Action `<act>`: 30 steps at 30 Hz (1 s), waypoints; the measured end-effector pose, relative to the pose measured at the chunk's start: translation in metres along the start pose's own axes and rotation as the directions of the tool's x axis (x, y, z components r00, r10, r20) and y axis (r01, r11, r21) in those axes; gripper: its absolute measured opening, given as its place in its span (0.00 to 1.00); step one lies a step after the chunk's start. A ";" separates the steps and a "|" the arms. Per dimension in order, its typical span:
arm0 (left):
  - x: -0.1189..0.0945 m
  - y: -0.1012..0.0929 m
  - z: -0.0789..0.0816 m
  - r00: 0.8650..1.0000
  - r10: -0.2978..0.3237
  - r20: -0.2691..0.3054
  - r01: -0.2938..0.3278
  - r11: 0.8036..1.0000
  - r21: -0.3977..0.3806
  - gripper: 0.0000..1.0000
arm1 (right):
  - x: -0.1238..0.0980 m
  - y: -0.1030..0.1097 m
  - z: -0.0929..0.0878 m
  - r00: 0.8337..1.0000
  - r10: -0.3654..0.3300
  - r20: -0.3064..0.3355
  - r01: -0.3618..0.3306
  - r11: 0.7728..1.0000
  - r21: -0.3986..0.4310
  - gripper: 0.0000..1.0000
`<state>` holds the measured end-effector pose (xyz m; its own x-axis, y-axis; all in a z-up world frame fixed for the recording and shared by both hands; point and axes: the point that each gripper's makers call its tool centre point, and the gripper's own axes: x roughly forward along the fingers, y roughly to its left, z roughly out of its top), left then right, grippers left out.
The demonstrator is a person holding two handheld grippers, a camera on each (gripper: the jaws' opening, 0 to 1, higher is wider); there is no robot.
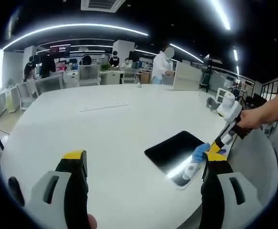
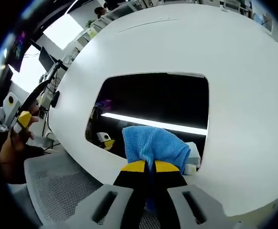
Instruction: Wipe the mirror surface with the cleaning cloth until all visible marks leave the cleaned area.
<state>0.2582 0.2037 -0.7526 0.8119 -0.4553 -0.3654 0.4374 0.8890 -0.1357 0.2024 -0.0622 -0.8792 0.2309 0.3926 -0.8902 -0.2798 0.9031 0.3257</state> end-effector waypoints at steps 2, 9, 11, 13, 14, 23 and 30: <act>0.000 -0.001 0.000 1.000 0.000 -0.003 0.000 1.000 0.001 0.99 | -0.001 -0.001 -0.001 1.000 0.000 -0.001 0.000 1.000 0.004 0.00; -0.002 0.000 0.000 1.000 0.002 -0.006 -0.002 1.000 0.002 0.99 | 0.001 -0.001 0.003 1.000 -0.004 0.002 0.004 1.000 0.007 0.00; -0.002 -0.001 0.001 1.000 -0.001 -0.002 0.001 1.000 0.000 0.99 | 0.001 -0.002 0.006 1.000 -0.013 0.008 0.013 1.000 0.014 0.00; -0.002 -0.002 0.002 1.000 0.001 0.000 -0.001 1.000 0.003 0.99 | 0.003 -0.003 0.010 1.000 -0.022 0.010 0.022 1.000 0.002 0.00; -0.003 -0.002 0.002 1.000 0.001 0.000 -0.001 1.000 -0.002 0.99 | 0.003 -0.003 0.011 1.000 -0.023 0.010 0.023 1.000 0.003 0.00; -0.004 0.002 0.000 1.000 0.006 0.002 -0.006 1.000 -0.006 0.99 | 0.009 -0.016 0.038 0.998 -0.052 0.026 0.052 0.999 -0.009 0.00; -0.005 0.004 0.006 1.000 0.011 0.014 -0.011 1.000 0.000 0.99 | 0.014 -0.026 0.065 0.996 -0.077 0.038 0.077 0.997 -0.007 0.00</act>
<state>0.2582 0.2094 -0.7456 0.8220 -0.4457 -0.3544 0.4281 0.8941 -0.1317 0.2739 -0.0691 -0.8793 0.2871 0.3287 -0.8997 -0.2682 0.9293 0.2539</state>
